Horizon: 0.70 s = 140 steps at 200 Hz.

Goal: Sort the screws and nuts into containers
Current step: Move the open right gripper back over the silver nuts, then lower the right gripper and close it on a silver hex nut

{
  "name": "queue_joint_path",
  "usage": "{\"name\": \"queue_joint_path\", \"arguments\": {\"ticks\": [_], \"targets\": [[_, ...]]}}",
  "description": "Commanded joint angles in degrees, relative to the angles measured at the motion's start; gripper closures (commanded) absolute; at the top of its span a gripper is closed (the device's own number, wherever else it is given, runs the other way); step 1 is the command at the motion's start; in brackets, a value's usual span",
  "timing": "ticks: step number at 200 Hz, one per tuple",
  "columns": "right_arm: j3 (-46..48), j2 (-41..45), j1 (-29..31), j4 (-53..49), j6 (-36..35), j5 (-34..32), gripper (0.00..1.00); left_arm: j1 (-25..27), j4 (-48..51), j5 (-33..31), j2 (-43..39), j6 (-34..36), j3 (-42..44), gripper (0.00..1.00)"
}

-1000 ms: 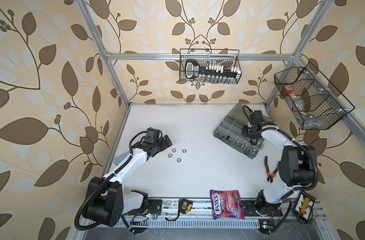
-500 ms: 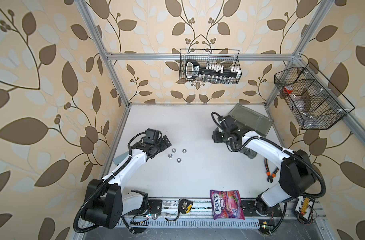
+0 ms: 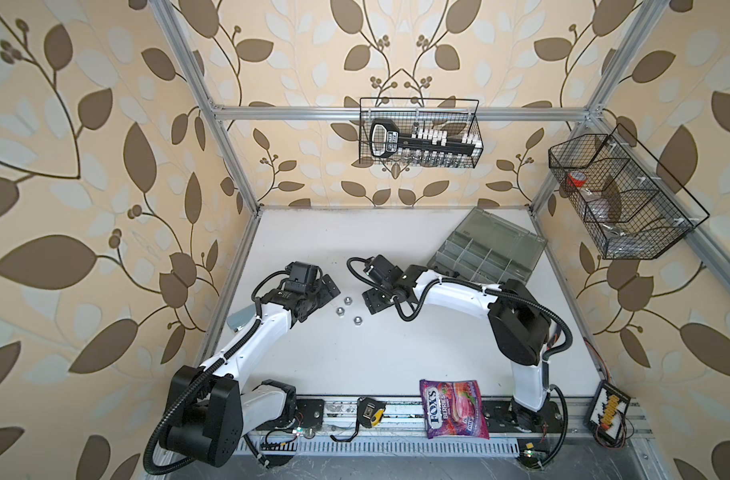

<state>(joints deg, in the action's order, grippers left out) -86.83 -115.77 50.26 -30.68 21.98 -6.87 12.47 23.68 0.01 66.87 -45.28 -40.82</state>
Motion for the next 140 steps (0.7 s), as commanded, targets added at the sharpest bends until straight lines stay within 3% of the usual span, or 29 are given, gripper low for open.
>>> {"name": "queue_joint_path", "arguments": {"ticks": [1,140], "targets": [[-3.4,-3.68,0.0,-2.6,-0.93,-0.59,0.24,0.55,0.77,-1.38,-1.31,-1.13,0.73,0.01],[-13.01,-13.39,0.45,-5.53,-3.51,-0.86,0.54,0.55,0.94,-1.55,-0.78,-0.96,0.38,0.01]]}}
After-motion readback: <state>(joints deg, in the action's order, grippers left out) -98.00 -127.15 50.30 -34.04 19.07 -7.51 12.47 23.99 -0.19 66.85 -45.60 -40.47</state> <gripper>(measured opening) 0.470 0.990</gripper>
